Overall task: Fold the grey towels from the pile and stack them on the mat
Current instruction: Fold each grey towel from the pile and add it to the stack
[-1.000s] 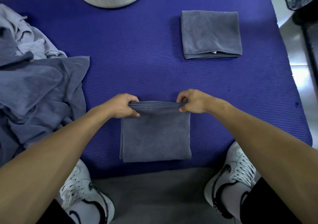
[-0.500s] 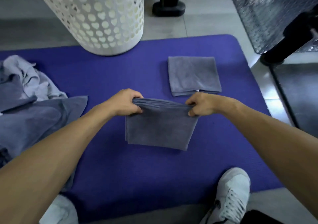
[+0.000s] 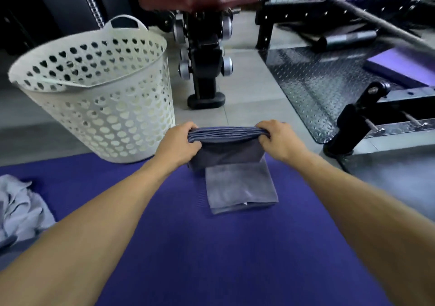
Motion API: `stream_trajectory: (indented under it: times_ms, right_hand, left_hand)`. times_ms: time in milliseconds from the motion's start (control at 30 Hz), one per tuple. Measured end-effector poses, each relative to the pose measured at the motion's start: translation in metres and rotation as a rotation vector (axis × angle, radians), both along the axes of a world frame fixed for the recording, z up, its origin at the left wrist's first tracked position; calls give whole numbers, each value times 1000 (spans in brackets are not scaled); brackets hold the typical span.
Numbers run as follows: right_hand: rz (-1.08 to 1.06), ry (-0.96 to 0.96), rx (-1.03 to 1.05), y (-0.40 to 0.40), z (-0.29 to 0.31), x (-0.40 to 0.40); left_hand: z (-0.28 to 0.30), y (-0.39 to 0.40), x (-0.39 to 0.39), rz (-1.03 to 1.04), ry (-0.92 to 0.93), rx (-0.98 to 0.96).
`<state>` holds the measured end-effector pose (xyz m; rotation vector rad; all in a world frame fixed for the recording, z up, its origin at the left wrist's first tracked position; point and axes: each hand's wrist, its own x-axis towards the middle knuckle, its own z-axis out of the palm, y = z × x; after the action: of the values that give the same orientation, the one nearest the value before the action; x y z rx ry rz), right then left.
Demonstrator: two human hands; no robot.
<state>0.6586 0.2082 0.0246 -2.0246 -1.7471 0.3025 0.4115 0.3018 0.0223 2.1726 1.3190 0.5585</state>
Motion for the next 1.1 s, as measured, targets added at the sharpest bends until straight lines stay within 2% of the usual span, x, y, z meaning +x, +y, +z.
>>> stream_trajectory:
  times_ms: [167, 300, 333, 400, 633, 800, 933, 1100]
  right_hand:
    - [-67, 8, 14, -11, -74, 36]
    - [28, -16, -344, -56, -167, 46]
    - [50, -10, -400, -67, -185, 44]
    - [40, 5, -352, -79, -206, 36]
    - [21, -53, -75, -77, -213, 23]
    - [50, -82, 13, -68, -213, 24]
    - [106, -65, 40, -62, -212, 18]
    - [75, 6, 78, -60, -212, 19]
  left_hand:
    - [-67, -4, 36, -28, 122, 111]
    - [-163, -49, 35, -297, 412, -41]
    - [-181, -60, 31, -333, 422, -67]
    - [-202, -72, 25, -311, 345, -59]
    - [-194, -70, 29, -158, 139, -23]
    - [-192, -62, 33, -96, 183, -43]
    - [-194, -65, 27, -129, 173, -70]
    - [-193, -63, 23, -113, 151, 47]
